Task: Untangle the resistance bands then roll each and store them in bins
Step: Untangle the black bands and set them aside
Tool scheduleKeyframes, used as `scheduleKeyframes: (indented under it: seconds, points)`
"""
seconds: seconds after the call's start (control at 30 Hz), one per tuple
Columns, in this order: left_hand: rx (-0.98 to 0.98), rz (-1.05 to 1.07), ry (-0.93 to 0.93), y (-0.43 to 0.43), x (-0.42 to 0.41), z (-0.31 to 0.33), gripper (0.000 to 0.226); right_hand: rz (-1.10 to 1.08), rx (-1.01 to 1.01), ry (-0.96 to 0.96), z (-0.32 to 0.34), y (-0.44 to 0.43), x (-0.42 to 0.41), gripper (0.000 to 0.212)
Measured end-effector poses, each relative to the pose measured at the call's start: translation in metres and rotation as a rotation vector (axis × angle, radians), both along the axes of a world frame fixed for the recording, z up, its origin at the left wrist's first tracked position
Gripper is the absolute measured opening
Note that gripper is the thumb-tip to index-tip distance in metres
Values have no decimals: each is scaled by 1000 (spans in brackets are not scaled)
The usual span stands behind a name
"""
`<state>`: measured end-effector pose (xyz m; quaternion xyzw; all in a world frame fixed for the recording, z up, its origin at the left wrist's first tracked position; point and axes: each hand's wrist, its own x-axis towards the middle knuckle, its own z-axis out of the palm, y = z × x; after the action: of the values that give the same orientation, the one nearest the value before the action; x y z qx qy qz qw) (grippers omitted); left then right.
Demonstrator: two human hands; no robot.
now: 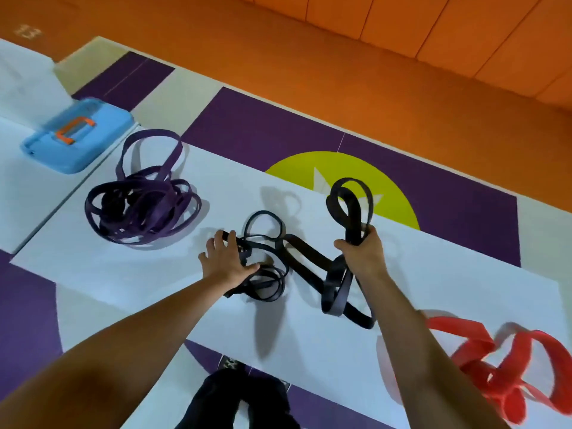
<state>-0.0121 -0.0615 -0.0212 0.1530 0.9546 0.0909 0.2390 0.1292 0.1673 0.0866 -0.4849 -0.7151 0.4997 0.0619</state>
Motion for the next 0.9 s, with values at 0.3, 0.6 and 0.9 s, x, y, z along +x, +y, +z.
scheduleKeyframes:
  seconds: [0.3, 0.6, 0.9]
  points:
    - [92, 142, -59, 17, 9, -40, 89, 357, 63, -327, -118, -23, 16, 82]
    - [203, 264, -103, 32, 12, -53, 36, 508, 499, -660, -168, -20, 32, 59]
    - [274, 383, -59, -5, 41, -41, 14, 601, 392, -565, -170, -3, 26, 69]
